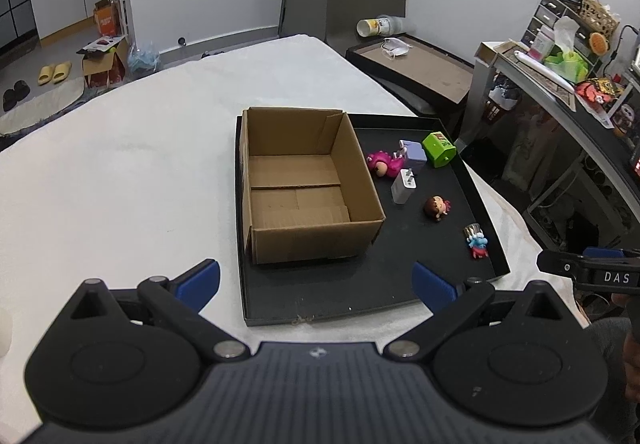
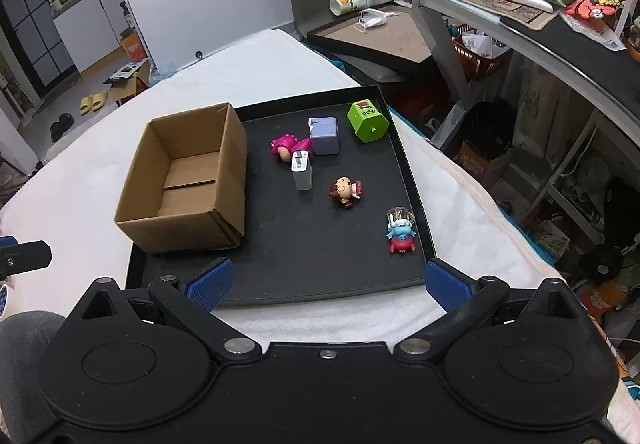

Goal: Organize rigid objects
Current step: 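Move the right gripper to the blue-red figure while the left gripper approaches the box wall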

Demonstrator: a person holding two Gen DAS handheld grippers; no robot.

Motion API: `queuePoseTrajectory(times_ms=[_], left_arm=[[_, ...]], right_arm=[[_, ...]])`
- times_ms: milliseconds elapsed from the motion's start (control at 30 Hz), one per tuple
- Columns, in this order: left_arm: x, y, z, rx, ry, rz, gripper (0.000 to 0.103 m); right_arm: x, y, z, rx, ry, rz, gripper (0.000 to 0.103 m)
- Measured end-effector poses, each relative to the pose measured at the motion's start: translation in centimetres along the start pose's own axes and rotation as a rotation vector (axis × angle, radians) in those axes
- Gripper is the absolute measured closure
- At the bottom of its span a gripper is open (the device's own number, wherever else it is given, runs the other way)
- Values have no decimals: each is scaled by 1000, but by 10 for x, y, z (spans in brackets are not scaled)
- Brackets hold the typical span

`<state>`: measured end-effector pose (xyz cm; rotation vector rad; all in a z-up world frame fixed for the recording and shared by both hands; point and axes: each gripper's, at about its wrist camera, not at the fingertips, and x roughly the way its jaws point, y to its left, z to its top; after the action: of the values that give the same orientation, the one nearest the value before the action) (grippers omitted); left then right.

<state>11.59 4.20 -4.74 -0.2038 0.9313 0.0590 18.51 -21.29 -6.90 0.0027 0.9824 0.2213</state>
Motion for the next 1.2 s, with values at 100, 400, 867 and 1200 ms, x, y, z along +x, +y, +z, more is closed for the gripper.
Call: queuePoseTrajectory(times_ms=[100, 400, 867, 1200], left_arm=[[7, 2, 7, -10, 10, 1, 2], [35, 9, 25, -18, 25, 24, 4], [87, 43, 40, -146, 88, 27, 20], [127, 63, 39, -239, 159, 21, 47]], right_arm=[[8, -3, 6, 0, 14, -9, 0], [27, -15, 24, -8, 37, -24, 1], [92, -45, 41, 110, 160, 19, 37], [140, -75, 47, 220, 270, -3, 62]])
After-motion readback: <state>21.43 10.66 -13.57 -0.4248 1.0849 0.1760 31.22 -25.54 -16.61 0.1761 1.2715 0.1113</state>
